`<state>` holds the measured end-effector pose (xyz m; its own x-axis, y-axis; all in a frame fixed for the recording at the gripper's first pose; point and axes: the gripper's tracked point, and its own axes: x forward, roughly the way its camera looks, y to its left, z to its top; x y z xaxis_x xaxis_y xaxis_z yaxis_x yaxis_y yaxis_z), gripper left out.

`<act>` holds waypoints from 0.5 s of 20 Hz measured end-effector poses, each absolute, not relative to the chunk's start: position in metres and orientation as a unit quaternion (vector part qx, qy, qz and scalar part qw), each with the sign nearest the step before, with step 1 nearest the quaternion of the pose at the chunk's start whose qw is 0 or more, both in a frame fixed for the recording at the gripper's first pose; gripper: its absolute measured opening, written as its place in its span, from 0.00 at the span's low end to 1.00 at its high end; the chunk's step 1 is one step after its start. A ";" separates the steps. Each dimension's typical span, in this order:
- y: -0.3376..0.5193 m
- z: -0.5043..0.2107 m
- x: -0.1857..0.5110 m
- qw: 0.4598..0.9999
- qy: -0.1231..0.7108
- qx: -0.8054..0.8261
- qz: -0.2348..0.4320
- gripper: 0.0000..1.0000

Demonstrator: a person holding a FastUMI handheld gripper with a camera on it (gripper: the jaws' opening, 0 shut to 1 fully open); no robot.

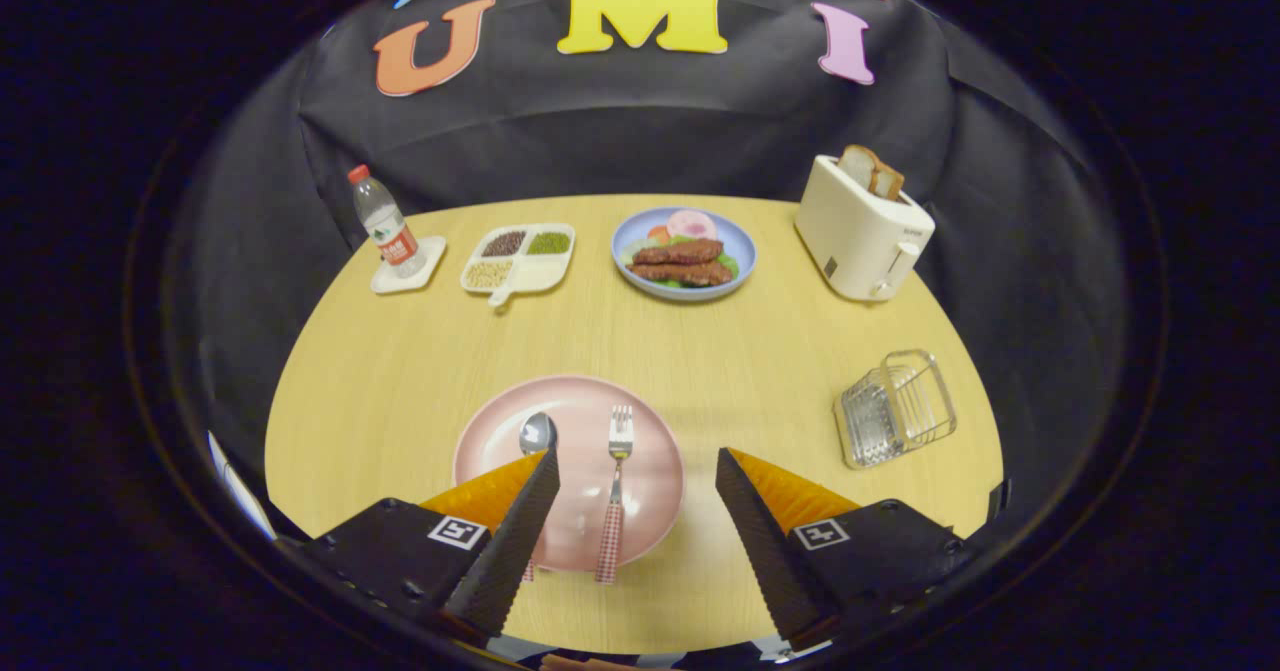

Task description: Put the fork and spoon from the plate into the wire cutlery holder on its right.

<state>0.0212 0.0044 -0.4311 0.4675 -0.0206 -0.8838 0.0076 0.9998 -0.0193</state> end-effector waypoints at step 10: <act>0.024 -0.495 0.005 0.829 0.559 -0.016 -0.014 0.72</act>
